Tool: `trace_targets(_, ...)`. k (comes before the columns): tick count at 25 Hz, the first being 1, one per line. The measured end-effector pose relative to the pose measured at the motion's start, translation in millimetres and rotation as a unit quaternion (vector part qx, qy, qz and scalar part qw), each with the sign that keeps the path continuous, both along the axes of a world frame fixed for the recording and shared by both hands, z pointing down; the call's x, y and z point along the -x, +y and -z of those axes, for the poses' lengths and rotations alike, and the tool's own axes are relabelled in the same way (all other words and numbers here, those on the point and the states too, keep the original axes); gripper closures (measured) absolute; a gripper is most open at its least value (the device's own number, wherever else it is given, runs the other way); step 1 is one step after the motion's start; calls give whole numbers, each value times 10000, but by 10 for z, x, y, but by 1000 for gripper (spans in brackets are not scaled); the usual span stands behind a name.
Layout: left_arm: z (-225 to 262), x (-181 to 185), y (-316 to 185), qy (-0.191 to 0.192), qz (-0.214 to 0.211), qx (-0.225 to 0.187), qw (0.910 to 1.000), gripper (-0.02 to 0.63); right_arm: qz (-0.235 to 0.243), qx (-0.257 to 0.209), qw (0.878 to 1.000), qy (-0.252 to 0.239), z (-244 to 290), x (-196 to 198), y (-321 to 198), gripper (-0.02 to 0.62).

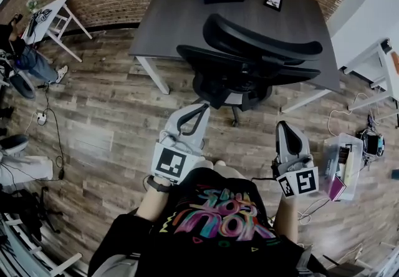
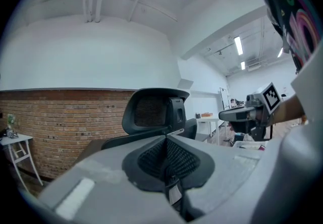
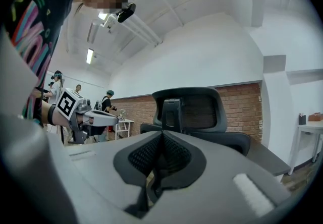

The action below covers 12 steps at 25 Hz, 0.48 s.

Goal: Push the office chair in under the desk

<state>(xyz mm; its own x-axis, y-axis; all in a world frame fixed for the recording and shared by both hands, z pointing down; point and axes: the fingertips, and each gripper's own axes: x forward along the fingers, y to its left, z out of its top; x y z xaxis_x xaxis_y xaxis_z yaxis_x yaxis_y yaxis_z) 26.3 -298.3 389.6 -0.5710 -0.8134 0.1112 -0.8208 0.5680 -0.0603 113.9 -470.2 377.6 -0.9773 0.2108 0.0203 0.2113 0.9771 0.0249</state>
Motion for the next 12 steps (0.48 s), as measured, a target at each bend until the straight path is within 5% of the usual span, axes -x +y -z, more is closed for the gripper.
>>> trace_targets(12,-58,-95,-14,-7,-1,31,10000,606,19,178,9998,27,-10,-42,1,597)
